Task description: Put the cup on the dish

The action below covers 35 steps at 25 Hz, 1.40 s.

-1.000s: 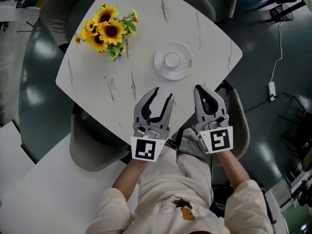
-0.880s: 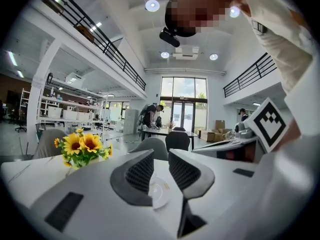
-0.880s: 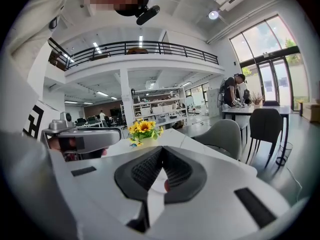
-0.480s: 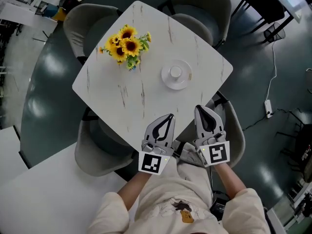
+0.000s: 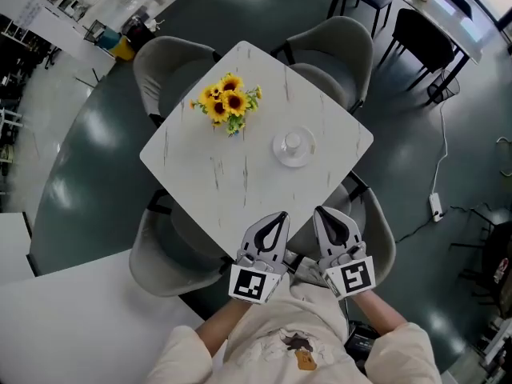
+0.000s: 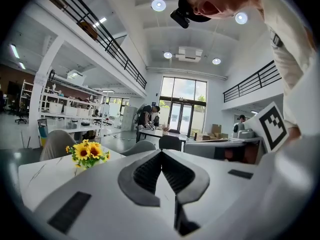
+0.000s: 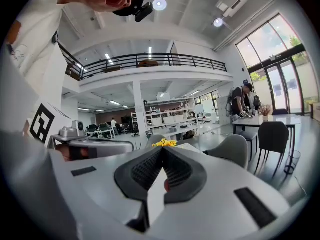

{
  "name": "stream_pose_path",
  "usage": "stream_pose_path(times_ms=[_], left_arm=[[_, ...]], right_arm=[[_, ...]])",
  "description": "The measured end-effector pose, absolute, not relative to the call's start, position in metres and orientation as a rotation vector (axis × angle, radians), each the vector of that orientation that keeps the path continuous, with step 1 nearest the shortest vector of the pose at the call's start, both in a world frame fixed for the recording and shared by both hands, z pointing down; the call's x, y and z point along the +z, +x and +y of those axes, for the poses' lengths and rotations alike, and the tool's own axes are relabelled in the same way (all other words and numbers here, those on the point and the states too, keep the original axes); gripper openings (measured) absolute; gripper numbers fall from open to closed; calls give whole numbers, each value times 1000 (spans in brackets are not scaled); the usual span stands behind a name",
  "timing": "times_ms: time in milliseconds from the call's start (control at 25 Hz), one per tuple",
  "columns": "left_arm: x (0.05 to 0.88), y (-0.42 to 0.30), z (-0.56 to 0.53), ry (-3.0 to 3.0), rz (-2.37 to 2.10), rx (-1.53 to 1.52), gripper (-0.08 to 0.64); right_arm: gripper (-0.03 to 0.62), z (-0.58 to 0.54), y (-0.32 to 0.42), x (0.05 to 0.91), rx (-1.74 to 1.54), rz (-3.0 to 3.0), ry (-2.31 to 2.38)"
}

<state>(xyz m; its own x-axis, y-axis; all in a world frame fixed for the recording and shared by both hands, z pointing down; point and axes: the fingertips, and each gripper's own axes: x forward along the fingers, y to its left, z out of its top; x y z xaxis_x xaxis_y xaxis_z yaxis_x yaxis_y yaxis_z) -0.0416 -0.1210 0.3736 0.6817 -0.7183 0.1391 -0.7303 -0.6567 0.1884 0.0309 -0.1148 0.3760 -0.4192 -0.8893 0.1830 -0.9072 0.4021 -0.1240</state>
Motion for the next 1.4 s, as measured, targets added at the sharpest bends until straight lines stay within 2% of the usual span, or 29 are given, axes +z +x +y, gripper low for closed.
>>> stream_pose_path(times_ms=[320,1080,1400], left_arm=[[368,-58,-77,2589,-1212,192,5],[330,-51,-52,2597,-1164,158,5],[319,-59,-44,2585,-1207,126,5]], right_arm=[[5,-77,28,345,299,-2618,1572],[5,-56,34,314,289,-2599,1629],[5,-51,27,306,185,-2610,1616]])
